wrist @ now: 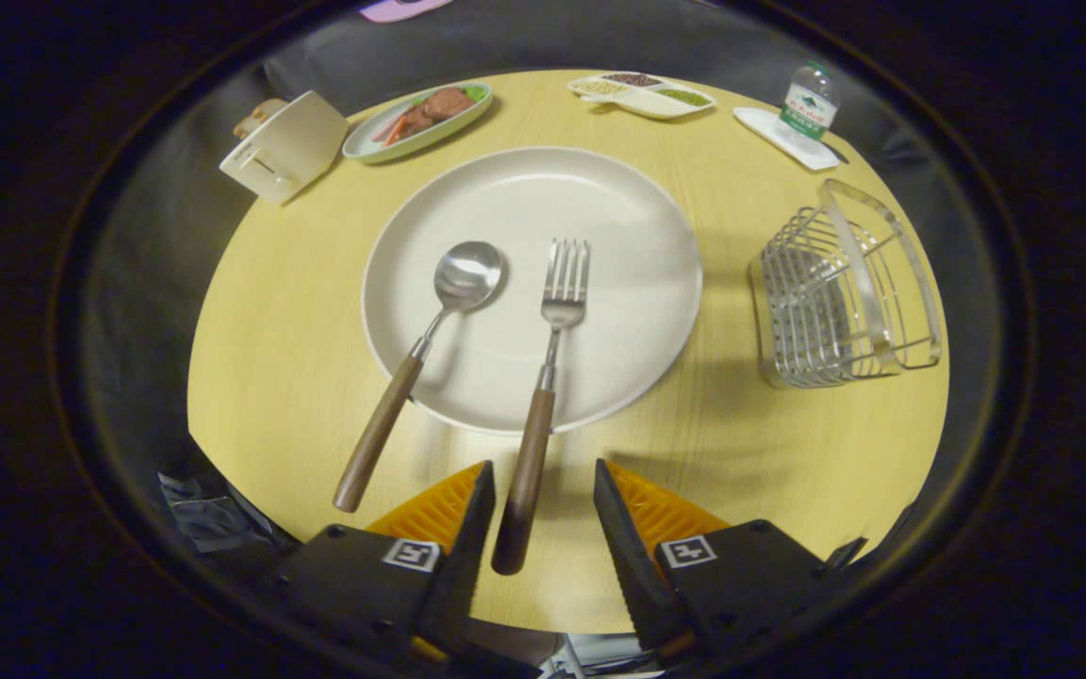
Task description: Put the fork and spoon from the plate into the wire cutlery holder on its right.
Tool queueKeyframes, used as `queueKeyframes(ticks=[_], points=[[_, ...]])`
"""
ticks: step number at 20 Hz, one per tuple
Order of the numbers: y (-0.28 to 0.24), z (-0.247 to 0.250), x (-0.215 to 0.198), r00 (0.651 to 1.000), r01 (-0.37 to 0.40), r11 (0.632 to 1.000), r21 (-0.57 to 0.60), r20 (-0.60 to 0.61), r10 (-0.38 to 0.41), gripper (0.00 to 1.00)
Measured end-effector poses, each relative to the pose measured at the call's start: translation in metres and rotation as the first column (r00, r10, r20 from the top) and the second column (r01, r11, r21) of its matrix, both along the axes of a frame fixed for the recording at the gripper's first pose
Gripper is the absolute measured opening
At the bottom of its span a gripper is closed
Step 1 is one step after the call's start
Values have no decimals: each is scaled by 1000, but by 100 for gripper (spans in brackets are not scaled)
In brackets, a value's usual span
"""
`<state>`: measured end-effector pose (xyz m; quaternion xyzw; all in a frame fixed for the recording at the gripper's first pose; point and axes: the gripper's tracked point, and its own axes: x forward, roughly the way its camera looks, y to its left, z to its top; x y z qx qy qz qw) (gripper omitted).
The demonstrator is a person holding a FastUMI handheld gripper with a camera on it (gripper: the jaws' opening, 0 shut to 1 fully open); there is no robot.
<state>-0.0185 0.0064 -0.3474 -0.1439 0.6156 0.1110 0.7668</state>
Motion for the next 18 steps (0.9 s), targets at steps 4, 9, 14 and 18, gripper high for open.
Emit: queueKeyframes(ticks=[4,9,14,18], points=[[-7,-8,-2,999,22,999,-48,-35,-24,29],[-11,-3,-4,996,43,996,-73,-71,-49,16],[-12,13,-8,995,68,996,-53,-69,-71,10],[-13,40,-8,997,69,997,-30,-32,-70,10]])
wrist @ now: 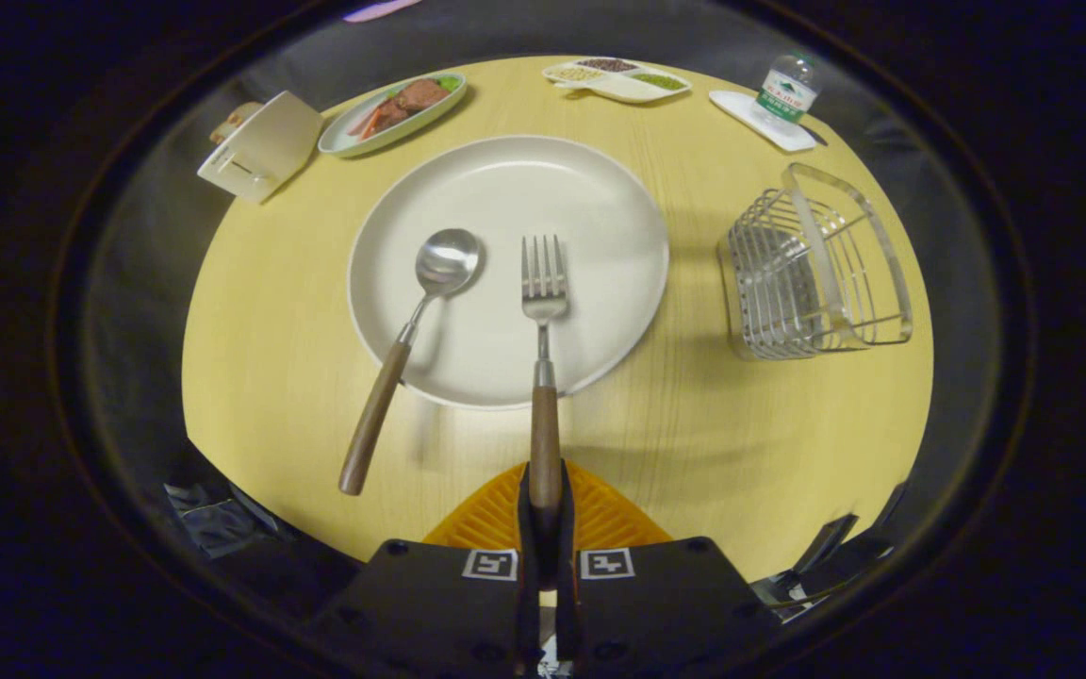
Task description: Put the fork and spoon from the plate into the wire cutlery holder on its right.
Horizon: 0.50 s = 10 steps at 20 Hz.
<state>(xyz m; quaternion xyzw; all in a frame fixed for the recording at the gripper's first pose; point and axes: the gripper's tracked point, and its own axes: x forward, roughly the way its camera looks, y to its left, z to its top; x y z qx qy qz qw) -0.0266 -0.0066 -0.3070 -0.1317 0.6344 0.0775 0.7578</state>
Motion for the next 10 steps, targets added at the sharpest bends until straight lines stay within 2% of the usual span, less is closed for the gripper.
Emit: queueKeyframes(ticks=[5,8,10], points=[[-1,50,-4,999,35,997,69,35,-38,10],[-19,87,-6,998,40,997,59,52,-43,10],[-33,109,-3,995,77,995,69,61,-81,10]])
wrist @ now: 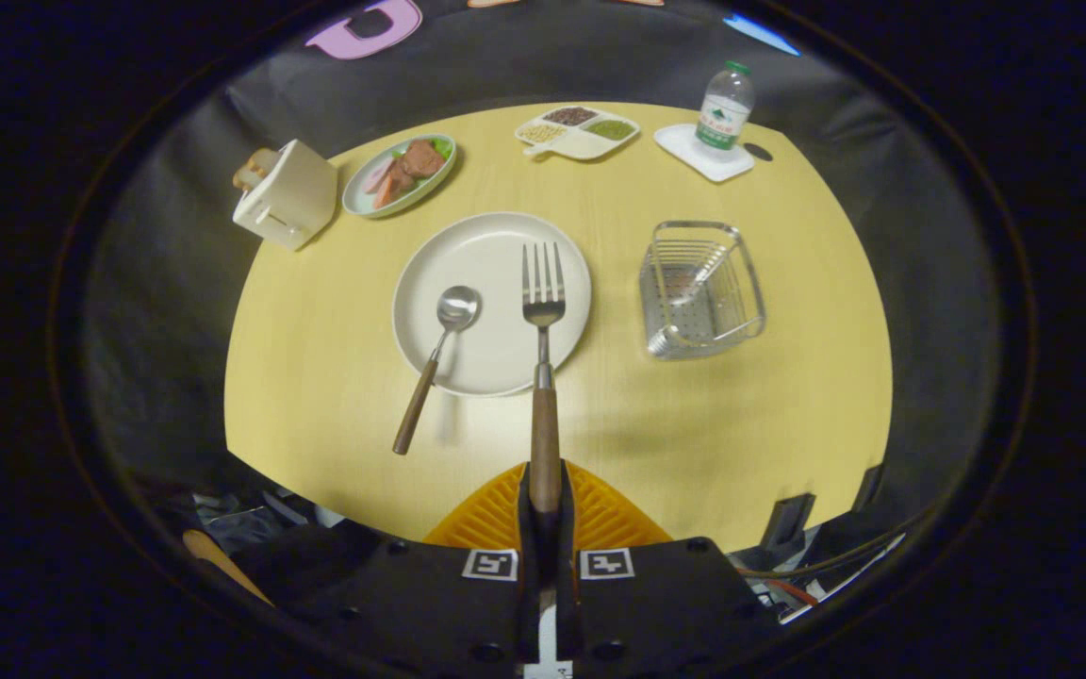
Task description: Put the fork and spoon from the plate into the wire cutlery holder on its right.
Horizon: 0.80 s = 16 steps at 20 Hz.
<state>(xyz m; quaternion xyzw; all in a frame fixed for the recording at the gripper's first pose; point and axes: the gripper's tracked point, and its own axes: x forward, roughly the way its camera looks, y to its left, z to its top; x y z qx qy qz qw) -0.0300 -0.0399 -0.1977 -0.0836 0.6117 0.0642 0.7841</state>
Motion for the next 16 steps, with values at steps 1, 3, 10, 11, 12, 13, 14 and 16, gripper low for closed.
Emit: queueKeyframes(ticks=[1,3,10,11,12,13,14,16], points=[[-7,9,3,1000,27,1000,7,7,-27,10],[-27,22,8,996,85,996,7,1,-85,10],[-78,13,14,975,148,986,-78,-154,-159,10],[-78,9,17,970,154,985,-78,-179,-165,10],[-80,6,20,964,155,985,-80,-206,-169,10],[-82,2,23,958,155,984,-86,-230,-171,10],[-84,-1,27,951,154,983,-96,-255,-174,10],[-88,-9,31,938,162,980,-114,-291,-188,10]])
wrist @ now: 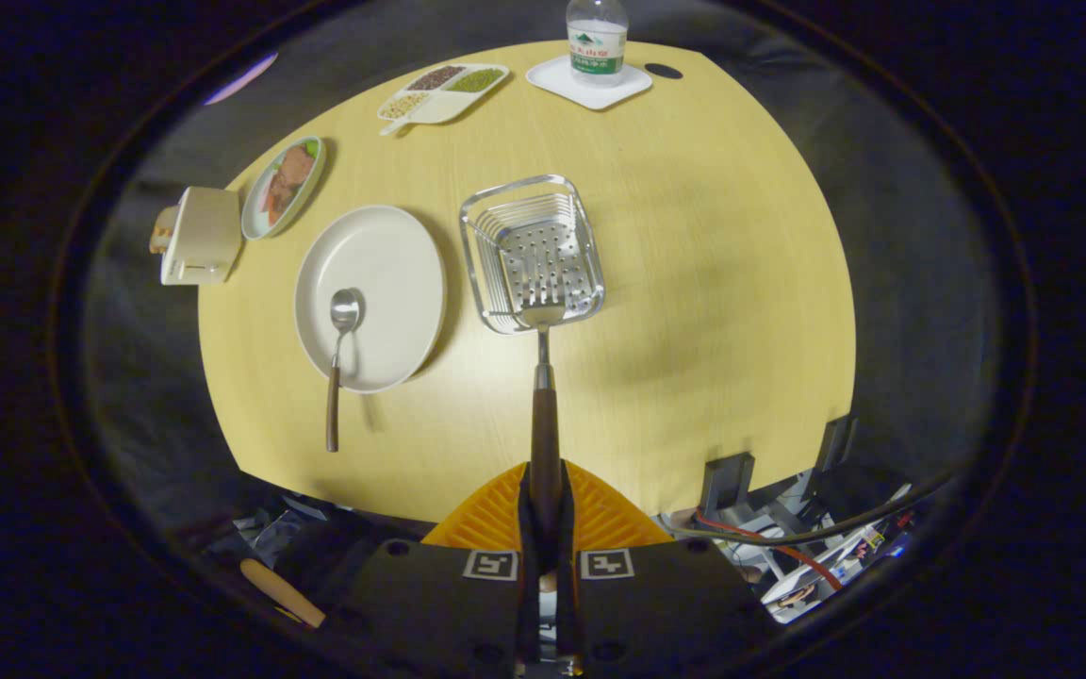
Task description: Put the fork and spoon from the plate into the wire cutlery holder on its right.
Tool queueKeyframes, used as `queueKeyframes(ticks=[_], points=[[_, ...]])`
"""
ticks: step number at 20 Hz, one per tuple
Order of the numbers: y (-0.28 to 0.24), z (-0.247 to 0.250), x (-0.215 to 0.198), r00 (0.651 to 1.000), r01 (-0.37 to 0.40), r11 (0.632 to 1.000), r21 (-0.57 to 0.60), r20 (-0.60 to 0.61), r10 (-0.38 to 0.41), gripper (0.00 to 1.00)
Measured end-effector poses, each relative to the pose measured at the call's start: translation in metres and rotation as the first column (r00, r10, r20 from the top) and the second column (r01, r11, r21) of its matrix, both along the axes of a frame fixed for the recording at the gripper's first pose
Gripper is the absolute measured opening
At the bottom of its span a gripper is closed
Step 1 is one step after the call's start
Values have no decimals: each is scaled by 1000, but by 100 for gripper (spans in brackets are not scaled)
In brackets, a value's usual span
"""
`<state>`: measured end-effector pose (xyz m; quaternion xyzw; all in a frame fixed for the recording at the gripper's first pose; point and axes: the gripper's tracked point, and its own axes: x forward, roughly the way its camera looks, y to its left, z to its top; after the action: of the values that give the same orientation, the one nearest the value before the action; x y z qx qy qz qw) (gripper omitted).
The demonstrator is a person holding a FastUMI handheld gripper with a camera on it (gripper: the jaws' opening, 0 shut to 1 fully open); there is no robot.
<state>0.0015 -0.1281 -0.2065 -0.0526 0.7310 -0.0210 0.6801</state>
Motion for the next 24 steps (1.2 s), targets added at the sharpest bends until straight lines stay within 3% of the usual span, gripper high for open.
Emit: queueKeyframes(ticks=[3,7,12,19,24], points=[[-2,-3,10,999,33,999,17,-16,-33,10],[3,-1,22,996,91,994,64,15,-92,18],[2,15,10,996,72,995,74,47,-76,52],[31,48,-1,973,37,985,168,220,-74,99],[70,47,0,912,-34,974,223,406,-61,99]])
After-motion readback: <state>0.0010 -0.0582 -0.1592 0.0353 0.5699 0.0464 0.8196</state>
